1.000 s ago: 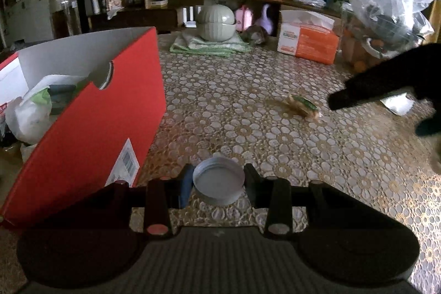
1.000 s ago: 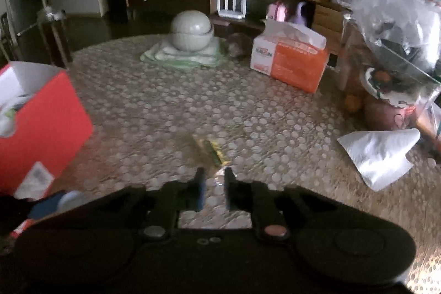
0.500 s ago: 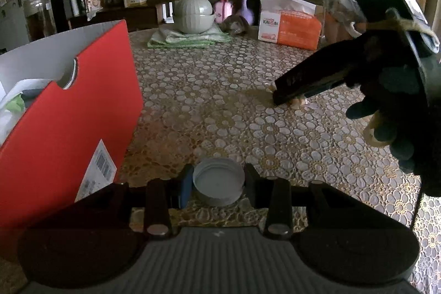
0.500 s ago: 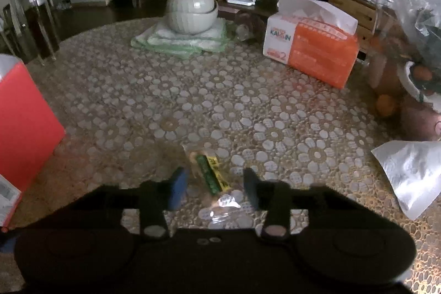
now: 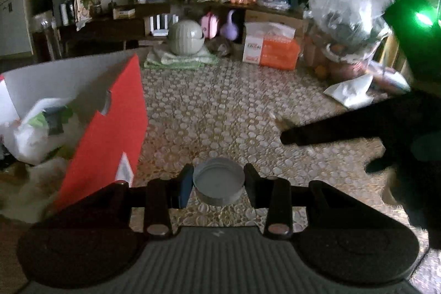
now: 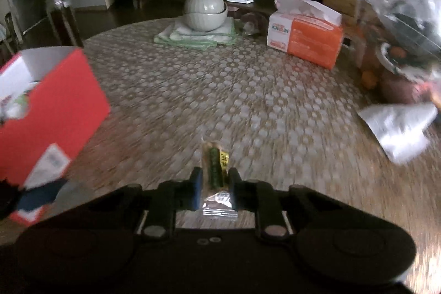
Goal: Organize objects
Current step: 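Carry the white cap and snack bar over the red shoebox with both tools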
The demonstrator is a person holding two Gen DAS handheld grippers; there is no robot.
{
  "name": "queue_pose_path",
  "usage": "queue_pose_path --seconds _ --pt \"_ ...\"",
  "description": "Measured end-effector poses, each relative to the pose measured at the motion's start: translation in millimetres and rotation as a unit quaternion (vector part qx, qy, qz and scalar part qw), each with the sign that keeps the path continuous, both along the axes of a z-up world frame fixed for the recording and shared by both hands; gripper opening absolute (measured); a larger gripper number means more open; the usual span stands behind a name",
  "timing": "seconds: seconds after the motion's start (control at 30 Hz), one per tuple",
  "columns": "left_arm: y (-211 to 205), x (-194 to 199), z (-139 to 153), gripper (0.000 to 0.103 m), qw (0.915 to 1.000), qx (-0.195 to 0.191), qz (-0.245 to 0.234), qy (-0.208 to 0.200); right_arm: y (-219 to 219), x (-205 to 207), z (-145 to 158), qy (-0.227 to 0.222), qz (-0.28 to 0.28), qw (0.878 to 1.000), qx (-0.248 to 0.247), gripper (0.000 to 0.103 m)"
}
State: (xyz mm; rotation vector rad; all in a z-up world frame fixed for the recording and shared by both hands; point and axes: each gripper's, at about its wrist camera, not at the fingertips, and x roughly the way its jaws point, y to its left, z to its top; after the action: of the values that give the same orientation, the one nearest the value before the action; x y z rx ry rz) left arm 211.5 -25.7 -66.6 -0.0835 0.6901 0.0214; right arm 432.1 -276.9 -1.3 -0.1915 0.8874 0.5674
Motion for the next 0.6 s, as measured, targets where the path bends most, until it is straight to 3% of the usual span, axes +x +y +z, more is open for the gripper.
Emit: queue_pose_path --seconds 0.3,0.6 --pt "19 -50 46 0.038 0.9993 -0.013 -0.021 -0.027 -15 -86 57 -0.004 -0.034 0.998 0.057 0.019" --pt "50 -95 87 0.038 0.9980 -0.016 -0.030 -0.053 8 -153 104 -0.033 -0.027 0.996 0.076 0.019"
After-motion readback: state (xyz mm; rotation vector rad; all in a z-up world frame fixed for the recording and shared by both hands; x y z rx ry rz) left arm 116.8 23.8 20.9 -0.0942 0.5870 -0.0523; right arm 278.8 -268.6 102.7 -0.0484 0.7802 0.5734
